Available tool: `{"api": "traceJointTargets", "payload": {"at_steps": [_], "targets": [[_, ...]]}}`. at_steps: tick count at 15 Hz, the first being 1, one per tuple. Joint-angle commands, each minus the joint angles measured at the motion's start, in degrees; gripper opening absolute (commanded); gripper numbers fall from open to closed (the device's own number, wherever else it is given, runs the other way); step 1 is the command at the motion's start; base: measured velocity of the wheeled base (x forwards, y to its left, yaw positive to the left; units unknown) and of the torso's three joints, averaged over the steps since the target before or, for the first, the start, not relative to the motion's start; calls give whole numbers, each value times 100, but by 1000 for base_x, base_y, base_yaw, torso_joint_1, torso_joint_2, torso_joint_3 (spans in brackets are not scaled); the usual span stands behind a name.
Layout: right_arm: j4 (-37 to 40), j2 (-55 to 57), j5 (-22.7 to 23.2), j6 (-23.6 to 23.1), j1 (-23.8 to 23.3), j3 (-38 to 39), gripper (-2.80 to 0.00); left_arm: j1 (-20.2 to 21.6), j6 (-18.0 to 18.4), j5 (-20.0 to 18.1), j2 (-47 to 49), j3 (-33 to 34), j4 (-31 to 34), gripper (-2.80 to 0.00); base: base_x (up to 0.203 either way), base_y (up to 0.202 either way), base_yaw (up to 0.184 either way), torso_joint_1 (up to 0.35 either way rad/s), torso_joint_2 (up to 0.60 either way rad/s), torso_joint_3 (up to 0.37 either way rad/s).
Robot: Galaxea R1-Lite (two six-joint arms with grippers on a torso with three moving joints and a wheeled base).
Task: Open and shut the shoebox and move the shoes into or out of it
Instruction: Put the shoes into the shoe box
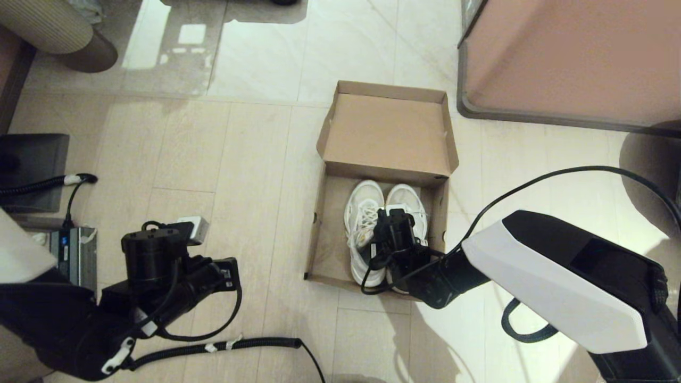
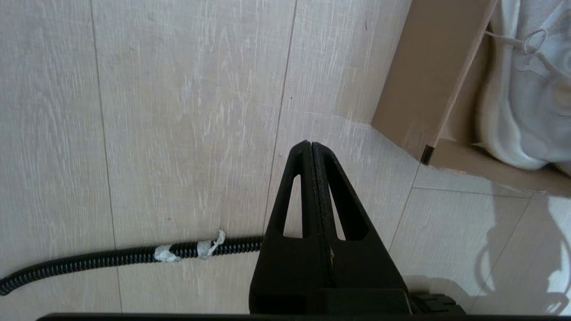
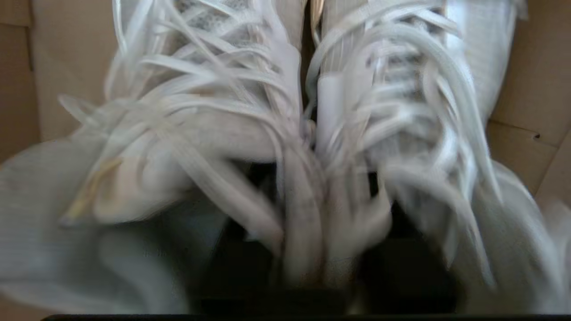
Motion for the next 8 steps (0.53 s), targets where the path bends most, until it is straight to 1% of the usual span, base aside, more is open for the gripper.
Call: {"api": "traceJointTargets", "payload": {"at_steps": [1, 4, 8], "targets": [[-4, 143, -21, 14, -50, -139, 0, -18, 3, 8, 11, 10, -34, -280, 0, 0, 0, 0, 0, 0], [23, -7, 14, 8, -52, -91, 0, -18, -5, 8, -3, 26, -34, -280, 0, 0, 0, 0, 0, 0], [124, -567, 10, 29, 14, 251, 0, -18, -13, 42, -110, 241, -42, -280, 0, 0, 0, 0, 0, 0]]}}
